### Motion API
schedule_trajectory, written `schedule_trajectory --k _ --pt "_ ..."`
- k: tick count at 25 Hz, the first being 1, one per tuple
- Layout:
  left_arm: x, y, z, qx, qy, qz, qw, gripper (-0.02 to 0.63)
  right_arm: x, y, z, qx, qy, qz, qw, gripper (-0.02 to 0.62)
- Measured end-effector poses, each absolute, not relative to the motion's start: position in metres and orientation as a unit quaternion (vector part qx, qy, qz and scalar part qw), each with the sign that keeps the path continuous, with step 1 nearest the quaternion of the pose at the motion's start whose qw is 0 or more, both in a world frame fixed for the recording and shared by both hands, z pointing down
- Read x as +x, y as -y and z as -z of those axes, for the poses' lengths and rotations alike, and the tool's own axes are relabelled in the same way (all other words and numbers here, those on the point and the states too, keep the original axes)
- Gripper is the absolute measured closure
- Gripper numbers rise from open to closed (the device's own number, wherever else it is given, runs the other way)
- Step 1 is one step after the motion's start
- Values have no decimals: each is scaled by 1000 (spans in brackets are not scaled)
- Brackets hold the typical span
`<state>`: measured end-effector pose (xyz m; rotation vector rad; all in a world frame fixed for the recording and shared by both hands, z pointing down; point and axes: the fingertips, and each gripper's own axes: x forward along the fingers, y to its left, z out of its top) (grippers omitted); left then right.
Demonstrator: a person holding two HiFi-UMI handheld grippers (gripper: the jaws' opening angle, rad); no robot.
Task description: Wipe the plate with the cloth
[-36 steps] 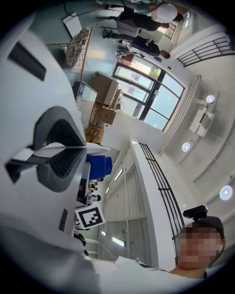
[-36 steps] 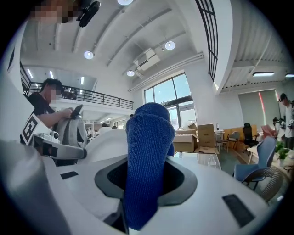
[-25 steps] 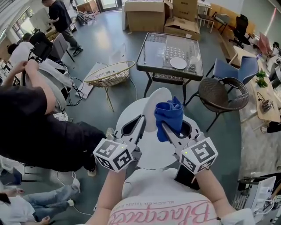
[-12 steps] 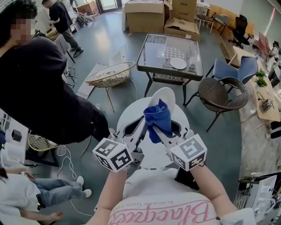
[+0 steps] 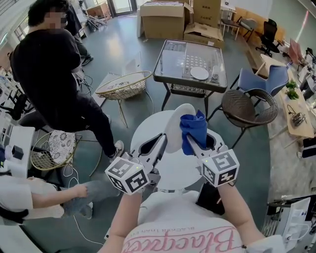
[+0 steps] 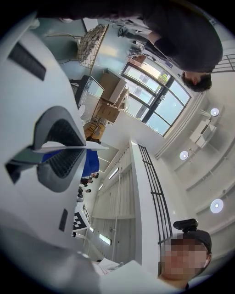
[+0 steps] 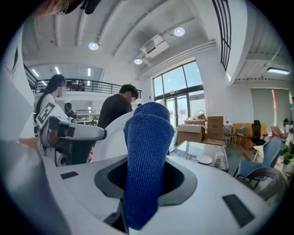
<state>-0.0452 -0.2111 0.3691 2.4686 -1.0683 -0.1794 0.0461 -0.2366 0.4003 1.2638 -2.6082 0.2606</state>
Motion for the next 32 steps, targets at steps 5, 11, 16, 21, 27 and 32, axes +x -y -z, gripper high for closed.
schedule_trajectory --k 5,11,16,21,27,32 --pt "-43 210 -370 904 400 25 151 586 81 236 -391 464 875 -100 99 449" --pt "-37 217 -374 893 432 -110 -65 586 92 227 -356 454 885 -79 74 449" --pt "-26 213 -376 858 419 -182 -237 588 79 223 -323 406 910 -70 49 449" --pt "-11 201 -373 806 379 -224 -396 586 69 221 -291 374 925 -42 41 449" --pt "-1 190 -379 751 330 -258 -510 586 48 240 -263 333 941 -56 11 449" --pt "16 179 -382 716 276 -270 -581 586 -3 261 -282 284 954 -63 68 449"
